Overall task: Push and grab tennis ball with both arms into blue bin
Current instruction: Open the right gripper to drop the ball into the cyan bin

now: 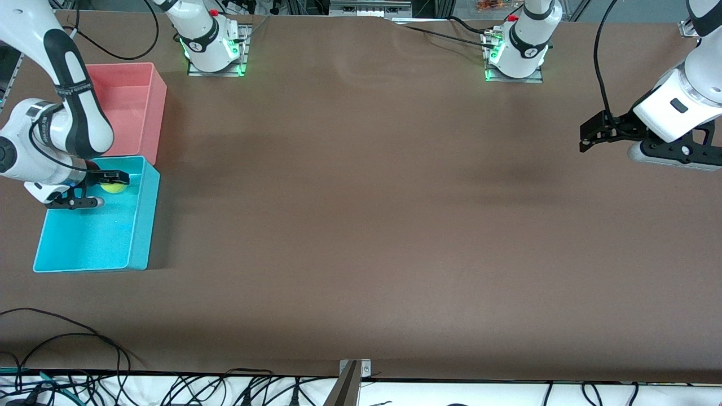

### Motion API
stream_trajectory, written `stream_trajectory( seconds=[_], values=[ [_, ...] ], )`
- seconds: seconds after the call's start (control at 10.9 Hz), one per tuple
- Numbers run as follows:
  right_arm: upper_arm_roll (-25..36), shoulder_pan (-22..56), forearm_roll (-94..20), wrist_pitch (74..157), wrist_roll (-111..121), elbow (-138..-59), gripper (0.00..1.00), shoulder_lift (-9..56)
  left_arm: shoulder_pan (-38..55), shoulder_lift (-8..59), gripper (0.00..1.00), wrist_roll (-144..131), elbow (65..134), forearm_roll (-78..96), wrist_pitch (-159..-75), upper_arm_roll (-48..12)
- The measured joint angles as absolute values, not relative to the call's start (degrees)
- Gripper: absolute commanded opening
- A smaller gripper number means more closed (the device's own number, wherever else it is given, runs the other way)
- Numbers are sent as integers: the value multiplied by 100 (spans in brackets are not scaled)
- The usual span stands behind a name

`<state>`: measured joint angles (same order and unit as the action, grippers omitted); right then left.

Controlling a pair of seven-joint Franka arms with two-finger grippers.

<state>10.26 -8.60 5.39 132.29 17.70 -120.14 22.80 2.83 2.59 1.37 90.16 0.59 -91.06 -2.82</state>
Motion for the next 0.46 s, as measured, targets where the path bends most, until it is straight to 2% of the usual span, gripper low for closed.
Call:
stream_trajectory(
  seconds=[0.09,0.46],
  values=[
    [1026,-860,539,13275,1770,-12013,100,2361,283,259,100,137,9015,59,-9106,-280],
    [1014,-857,539,13284,1771,-11895,100,2397,284,259,100,137,9015,59,-9106,-283]
  ],
)
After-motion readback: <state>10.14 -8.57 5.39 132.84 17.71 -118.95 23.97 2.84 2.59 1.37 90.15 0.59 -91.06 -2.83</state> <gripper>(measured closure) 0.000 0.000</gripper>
